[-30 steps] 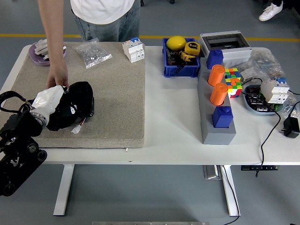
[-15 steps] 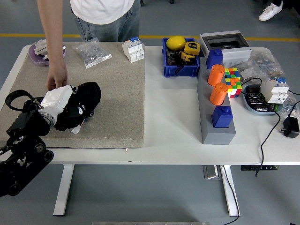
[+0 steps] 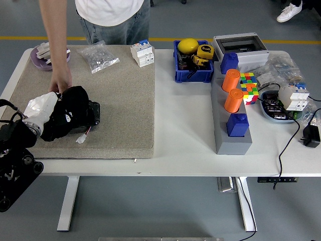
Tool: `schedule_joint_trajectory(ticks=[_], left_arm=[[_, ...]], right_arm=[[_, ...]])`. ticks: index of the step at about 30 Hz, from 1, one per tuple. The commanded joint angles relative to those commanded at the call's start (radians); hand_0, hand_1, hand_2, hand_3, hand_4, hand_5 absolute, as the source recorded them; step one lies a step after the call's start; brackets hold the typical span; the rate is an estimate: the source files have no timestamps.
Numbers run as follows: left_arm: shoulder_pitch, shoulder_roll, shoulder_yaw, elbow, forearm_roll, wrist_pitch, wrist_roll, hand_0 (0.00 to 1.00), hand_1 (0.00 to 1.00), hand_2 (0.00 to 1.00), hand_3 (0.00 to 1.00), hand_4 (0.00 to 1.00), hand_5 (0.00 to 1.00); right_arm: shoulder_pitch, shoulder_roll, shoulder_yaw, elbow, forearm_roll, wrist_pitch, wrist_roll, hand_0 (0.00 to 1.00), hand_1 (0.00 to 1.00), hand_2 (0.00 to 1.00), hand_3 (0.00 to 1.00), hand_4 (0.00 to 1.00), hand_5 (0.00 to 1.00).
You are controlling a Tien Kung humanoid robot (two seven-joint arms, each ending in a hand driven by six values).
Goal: Pick the rag up,wipe the panel,place it on the desk
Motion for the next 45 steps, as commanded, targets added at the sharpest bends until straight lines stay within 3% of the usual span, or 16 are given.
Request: schedule_joint_trajectory(ticks=[5,14,29,36,45], left_arm=[[0.033,0.021,-0.036,0.004,0.009,0.004,-0.002,0.182,0.106,0.518,0.533,0.386,0.002],[0.084,0.035,-0.148,0.024,0.014,0.003,-0.008,0.185,0.108,0.517,0.533,0.388,0.002],[0.128,0.059,-0.238,0.052,0.015,0.004,-0.010,0.185,0.110,0.518,0.535,0.400,0.002],[0.134,0.063,-0.257,0.063,0.022,0.003,-0.005,0.184,0.111,0.518,0.535,0.399,0.002],[0.116,0.057,-0.217,0.049,0.012,0.013,-0.002,0.185,0.111,0.519,0.536,0.402,0.002]], right_arm=[[-0.003,0.001,0.001,-0.001,0.000,0.001,0.000,0.695,0.640,0.703,0.682,0.998,0.496],[-0.007,-0.003,0.012,0.008,-0.010,0.007,-0.001,0.696,0.640,0.703,0.682,0.998,0.496],[-0.012,-0.005,0.031,0.021,-0.024,0.014,-0.002,0.695,0.640,0.703,0.683,0.998,0.497],[-0.014,-0.005,0.032,0.021,-0.026,0.018,-0.004,0.695,0.639,0.704,0.684,0.998,0.496],[-0.014,-0.002,0.029,0.023,-0.027,0.021,-0.006,0.697,0.639,0.704,0.685,0.998,0.499]])
